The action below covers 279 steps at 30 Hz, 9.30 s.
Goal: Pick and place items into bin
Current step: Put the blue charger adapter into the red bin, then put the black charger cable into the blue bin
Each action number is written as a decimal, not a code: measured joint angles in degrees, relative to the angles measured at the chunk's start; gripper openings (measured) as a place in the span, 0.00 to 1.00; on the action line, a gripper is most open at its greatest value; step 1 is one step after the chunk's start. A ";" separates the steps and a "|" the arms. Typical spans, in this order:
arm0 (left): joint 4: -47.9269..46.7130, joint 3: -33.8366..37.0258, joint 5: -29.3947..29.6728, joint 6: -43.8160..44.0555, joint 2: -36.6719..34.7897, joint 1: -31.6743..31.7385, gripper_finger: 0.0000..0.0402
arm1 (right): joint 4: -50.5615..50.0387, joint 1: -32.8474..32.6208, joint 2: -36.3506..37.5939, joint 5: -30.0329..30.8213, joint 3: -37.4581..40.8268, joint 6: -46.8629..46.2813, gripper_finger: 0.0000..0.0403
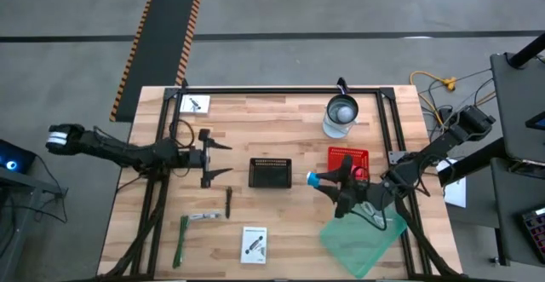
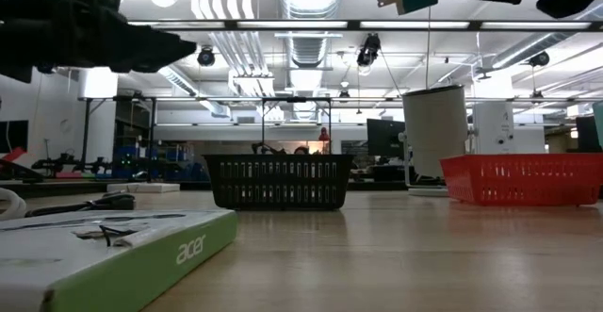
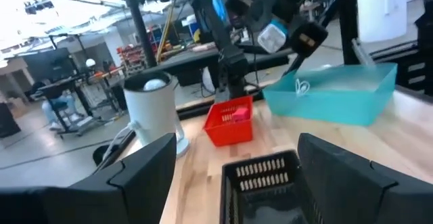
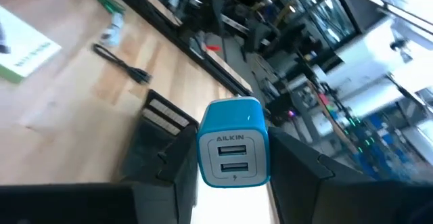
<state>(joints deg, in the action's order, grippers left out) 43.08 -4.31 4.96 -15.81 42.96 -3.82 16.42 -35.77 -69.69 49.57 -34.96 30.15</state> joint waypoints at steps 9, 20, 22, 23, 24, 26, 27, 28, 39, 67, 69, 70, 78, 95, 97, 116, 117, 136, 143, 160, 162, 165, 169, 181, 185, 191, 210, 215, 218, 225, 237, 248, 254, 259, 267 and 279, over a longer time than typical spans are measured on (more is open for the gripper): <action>11.40 0.23 -0.19 -0.79 6.03 1.62 0.72 | -1.92 0.04 1.47 1.27 0.02 -5.10 0.34; 22.76 0.20 0.08 -0.63 15.60 1.62 0.72 | -12.26 1.86 8.92 1.15 -0.02 -19.09 0.34; 24.20 -0.14 1.16 -1.75 16.05 1.61 0.72 | -13.91 2.53 10.14 1.14 -0.28 -20.97 0.34; 24.73 -0.32 1.71 -2.09 16.25 1.62 0.72 | -14.64 2.82 10.64 1.01 -0.31 -21.88 0.34; 24.84 -0.36 2.14 -2.29 16.35 1.62 0.72 | -15.28 3.09 11.06 0.96 -0.41 -22.67 0.34; 24.81 -0.29 2.63 -2.41 16.30 1.62 0.72 | -16.76 3.52 11.91 0.93 -0.79 -24.19 0.34; 25.03 -0.27 2.63 -2.41 16.33 1.62 0.72 | -17.62 3.68 12.25 0.94 -0.97 -25.00 0.34; 25.15 -0.27 2.63 -2.41 16.41 1.62 0.72 | -18.26 3.89 12.47 0.95 -1.17 -25.85 0.34; 24.95 -0.14 2.63 -2.59 17.37 1.62 0.72 | -33.31 6.24 10.96 -0.39 -7.85 -39.42 0.34; 24.99 -0.07 2.63 -2.59 17.77 1.62 0.72 | -68.08 7.34 9.62 -10.44 -17.99 -64.65 0.34; 24.99 -0.07 2.63 -2.59 17.77 1.62 0.72 | -69.57 7.32 9.62 -10.97 -17.99 -66.06 0.34; 24.98 -0.07 2.63 -2.59 17.77 1.62 0.72 | -70.56 7.32 9.62 -11.09 -17.97 -66.78 0.34; 24.99 -0.03 2.63 -2.59 17.77 1.62 0.72 | -74.50 7.32 9.58 -13.54 -17.28 -71.52 0.34; 24.95 -0.01 2.63 -2.59 17.77 1.62 0.72 | -74.71 7.32 9.57 -15.76 -10.15 -77.17 0.34; 24.94 -0.01 2.63 -2.59 17.77 1.62 0.72 | -74.66 7.32 9.57 -16.20 -9.70 -77.36 0.34; 24.44 0.02 2.63 -2.59 17.77 1.61 0.72 | -71.46 7.32 9.60 -16.31 -0.95 -94.10 0.34; 24.42 0.02 2.63 -2.59 17.77 1.60 0.72 | -71.45 7.32 9.60 -16.02 -0.65 -96.07 0.34; 23.95 0.02 2.61 -2.59 17.77 1.61 0.72 | -58.80 7.32 9.62 -8.57 5.34 -107.83 0.34; 23.93 0.02 2.63 -2.59 17.77 1.62 0.72 | -55.66 7.32 9.60 -4.74 7.68 -107.78 0.34; 23.86 0.02 2.62 -2.59 17.77 1.61 0.72 | -47.43 7.30 9.60 -2.66 11.76 -107.71 0.34; 23.86 0.02 2.62 -2.59 17.77 1.60 0.72 | -47.25 7.30 9.60 -2.94 11.78 -107.74 0.34; 23.86 0.02 2.61 -2.59 17.77 1.60 0.72 | -47.27 7.30 9.60 -3.83 11.85 -107.74 0.34; 23.86 0.02 2.61 -2.59 17.77 1.60 0.72 | -47.28 7.30 9.60 -5.69 11.96 -107.53 0.34; 23.85 0.02 2.61 -2.59 17.77 1.61 0.72 | -47.34 7.30 9.60 -8.14 11.96 -107.50 0.36; 23.86 0.04 2.63 -2.59 17.77 1.60 0.72 | -47.34 7.31 9.60 -8.16 11.96 -107.50 0.38; 23.86 0.04 2.62 -2.59 17.77 1.62 0.72 | -47.34 7.30 9.60 -8.10 11.96 -107.25 0.43; 23.85 0.06 2.63 -2.59 17.77 1.61 0.72 | -40.28 7.32 9.60 -7.49 11.96 -96.38 0.49; 23.84 0.06 2.61 -2.59 17.77 1.61 0.72 | -23.74 7.30 9.60 -8.52 11.96 -76.80 0.47; 23.84 0.06 2.62 -2.59 17.77 1.62 0.72 | -14.67 7.30 9.60 -11.93 11.96 -65.17 0.46; 23.85 0.06 2.61 -2.60 17.77 1.61 0.72 | -0.92 7.30 9.60 -26.66 12.04 -49.03 0.42; 23.84 0.06 2.61 -2.60 17.77 1.60 0.72 | 18.77 8.71 9.62 -39.13 17.64 -32.70 0.36; 23.84 0.06 2.61 -2.59 17.77 1.60 0.72 | 19.17 22.28 9.73 -45.33 19.47 -29.13 0.29; 23.84 0.06 2.61 -2.59 17.77 1.60 0.72 | 19.14 26.04 9.94 -45.61 19.47 -22.53 0.27; 23.51 0.08 2.61 -2.59 17.77 1.60 0.72 | 23.18 27.39 9.84 -45.04 19.47 -22.06 0.25; 18.99 0.12 2.59 2.31 17.75 1.55 0.72 | 24.94 27.36 9.81 -45.02 19.47 -18.95 0.23; 18.82 -2.57 2.58 33.35 17.59 1.53 0.72 | 24.38 27.54 9.81 -39.73 19.45 -16.68 0.20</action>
<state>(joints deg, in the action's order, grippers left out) 61.89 -6.88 7.54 17.54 60.55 -2.28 40.81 -8.23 -59.88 9.85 -15.51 13.47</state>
